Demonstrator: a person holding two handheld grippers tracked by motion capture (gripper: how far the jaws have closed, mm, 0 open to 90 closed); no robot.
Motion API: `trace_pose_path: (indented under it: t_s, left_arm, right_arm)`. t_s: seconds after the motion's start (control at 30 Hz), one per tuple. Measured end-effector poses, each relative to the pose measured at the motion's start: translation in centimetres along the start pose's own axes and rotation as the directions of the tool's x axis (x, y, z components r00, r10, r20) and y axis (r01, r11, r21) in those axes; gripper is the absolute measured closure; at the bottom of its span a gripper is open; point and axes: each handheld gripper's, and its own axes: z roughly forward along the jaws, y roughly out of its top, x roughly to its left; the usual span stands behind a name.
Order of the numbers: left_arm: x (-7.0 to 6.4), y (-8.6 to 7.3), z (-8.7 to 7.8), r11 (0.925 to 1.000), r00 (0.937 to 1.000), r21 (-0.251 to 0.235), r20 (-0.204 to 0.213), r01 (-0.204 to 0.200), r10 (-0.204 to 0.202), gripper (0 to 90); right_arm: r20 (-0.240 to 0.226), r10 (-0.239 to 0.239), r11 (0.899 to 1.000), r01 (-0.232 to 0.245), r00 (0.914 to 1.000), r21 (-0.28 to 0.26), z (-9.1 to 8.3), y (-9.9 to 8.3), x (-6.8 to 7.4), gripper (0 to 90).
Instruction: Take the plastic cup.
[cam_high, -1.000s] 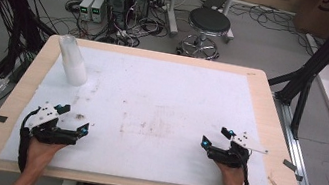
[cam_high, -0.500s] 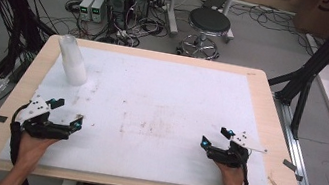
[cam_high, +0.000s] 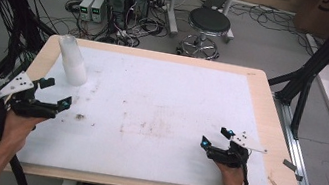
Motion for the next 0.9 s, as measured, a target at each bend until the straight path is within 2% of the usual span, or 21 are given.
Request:
trace_pose_path:
  t_s: [0.03,0.07,0.2,0.33,0.37,0.63,0.7,0.9]
  left_arm:
    - [0.0,0.0,0.0,1.0,1.0,0.0,0.0,0.0,0.0,2.4]
    - [0.8,1.0,0.0,1.0,1.0,-0.003,-0.009,-0.004,0.004,2.4]
    - [2.3,2.8,0.0,0.9998,0.9996,-0.018,-0.027,-0.007,0.007,2.4]
    - [3.3,3.7,0.1,0.9999,0.9993,-0.012,-0.037,-0.009,0.008,2.4]
    - [3.9,4.3,0.2,0.9999,0.9992,-0.003,-0.039,-0.014,0.014,2.4]
    - [5.8,6.5,0.9,0.9994,0.9979,0.026,-0.06,-0.024,0.025,2.4]
    - [6.7,7.4,1.3,0.9989,0.9976,0.044,-0.067,-0.018,0.021,2.4]
    - [8.1,9.1,2.5,0.9967,0.9962,0.081,-0.085,-0.007,0.014,2.4]
  right_arm:
    - [0.0,0.0,1.0,0.0,1.0,0.0,0.0,0.0,0.0,14.1]
    - [0.001,-0.006,1.0,0.006,1.0,-0.001,0.0,0.0,0.0,14.1]
    - [0.002,-0.007,1.0,0.007,1.0,0.001,0.1,0.0,0.0,14.2]
    - [0.003,-0.011,1.0,0.011,0.9999,0.002,0.1,0.0,-0.1,14.1]
    - [0.003,-0.01,1.0,0.01,0.9999,0.002,0.1,0.0,0.0,14.1]
    - [0.005,-0.007,1.0,0.007,1.0,0.002,0.1,0.0,0.1,14.1]
    - [0.007,-0.01,1.0,0.01,0.9999,0.005,0.1,0.0,0.0,14.1]
    - [0.011,-0.017,1.0,0.017,0.9998,0.007,0.1,0.0,0.1,14.1]
